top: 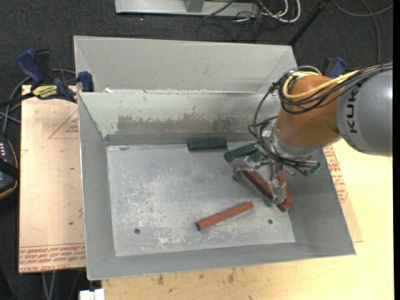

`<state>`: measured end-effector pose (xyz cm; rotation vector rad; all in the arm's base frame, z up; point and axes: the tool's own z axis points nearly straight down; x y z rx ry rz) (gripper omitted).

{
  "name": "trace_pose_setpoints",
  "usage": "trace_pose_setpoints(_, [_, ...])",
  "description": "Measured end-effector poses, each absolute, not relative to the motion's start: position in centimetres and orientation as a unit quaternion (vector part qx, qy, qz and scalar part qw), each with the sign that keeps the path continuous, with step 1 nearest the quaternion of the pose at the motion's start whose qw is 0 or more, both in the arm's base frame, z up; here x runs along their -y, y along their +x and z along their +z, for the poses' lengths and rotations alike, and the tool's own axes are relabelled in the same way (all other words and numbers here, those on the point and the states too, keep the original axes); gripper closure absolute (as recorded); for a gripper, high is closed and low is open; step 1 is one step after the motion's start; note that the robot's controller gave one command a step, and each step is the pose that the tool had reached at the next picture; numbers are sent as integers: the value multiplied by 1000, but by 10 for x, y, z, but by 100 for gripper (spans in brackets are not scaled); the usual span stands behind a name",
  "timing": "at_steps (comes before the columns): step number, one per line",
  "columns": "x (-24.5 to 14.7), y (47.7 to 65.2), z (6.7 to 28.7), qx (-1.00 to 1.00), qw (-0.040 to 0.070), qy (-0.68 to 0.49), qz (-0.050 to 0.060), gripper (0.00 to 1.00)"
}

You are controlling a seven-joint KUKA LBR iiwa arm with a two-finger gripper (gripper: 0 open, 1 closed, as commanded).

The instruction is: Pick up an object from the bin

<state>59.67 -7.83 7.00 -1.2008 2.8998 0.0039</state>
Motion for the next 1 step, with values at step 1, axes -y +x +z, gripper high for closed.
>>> trace_pose_setpoints(1, [2,546,73,-863,1,-506,2,0])
